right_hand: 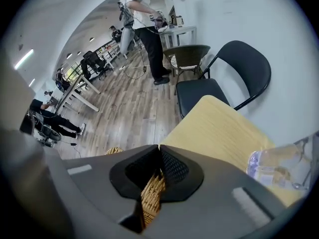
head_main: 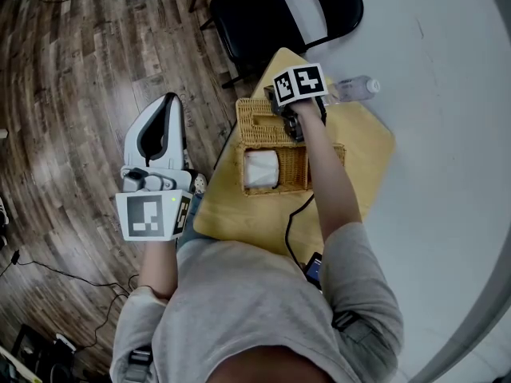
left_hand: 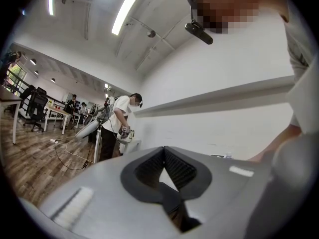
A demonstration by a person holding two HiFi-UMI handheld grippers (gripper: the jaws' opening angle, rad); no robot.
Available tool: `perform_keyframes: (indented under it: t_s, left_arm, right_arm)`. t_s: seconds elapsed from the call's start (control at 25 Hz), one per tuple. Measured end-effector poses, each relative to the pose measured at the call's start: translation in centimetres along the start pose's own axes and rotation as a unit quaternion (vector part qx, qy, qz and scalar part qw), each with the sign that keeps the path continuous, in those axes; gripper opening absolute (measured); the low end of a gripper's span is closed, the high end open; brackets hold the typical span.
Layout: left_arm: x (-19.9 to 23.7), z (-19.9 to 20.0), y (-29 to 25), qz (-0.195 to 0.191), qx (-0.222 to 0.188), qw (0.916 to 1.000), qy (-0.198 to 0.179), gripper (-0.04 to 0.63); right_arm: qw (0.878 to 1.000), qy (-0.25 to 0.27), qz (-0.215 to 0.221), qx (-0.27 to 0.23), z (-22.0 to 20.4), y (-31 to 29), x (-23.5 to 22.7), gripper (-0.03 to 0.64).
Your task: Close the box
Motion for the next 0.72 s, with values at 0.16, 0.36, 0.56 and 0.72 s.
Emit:
perform_keyframes:
  t_s: [0.16,0.36,0.56,0.72]
  left_arm:
    - [-0.6,0.5,0.2,-0.002,-0.005,1.0,-0.003,0.058]
    - [-1.8,1.5,0.7,-0.007,-0.014,0.9998,-0.009,0.058]
    - [-3.4,2.6,1.6,-0.011,-0.025,0.9995,-0.016,0.058]
    - [-4.5,3.5,2.4,-0.009,-0.034,0.9991,-0.022,0.058]
  right_arm:
    - [0.999,-0.01,0.01,-0.042,0.5,1.9,0.5,0.014]
    - [0.994,-0.024,0.026,-0.102,1.3,5.3,1.2,0.014]
    - [0.987,-0.03,0.042,-0.152,1.7,9.1,1.7,0.014]
    - [0.981,-0.028,0.054,-0.183,1.4,11.8,2.4,0.014]
Point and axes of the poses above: the fingertips, and each gripper's own axes: y backward along the fingers, x to its left, z out of its top, the point moved 2 cm from there along y, backward along the fingers, and after that the axes turned 4 degrees about -z, right-handed, at the moved point
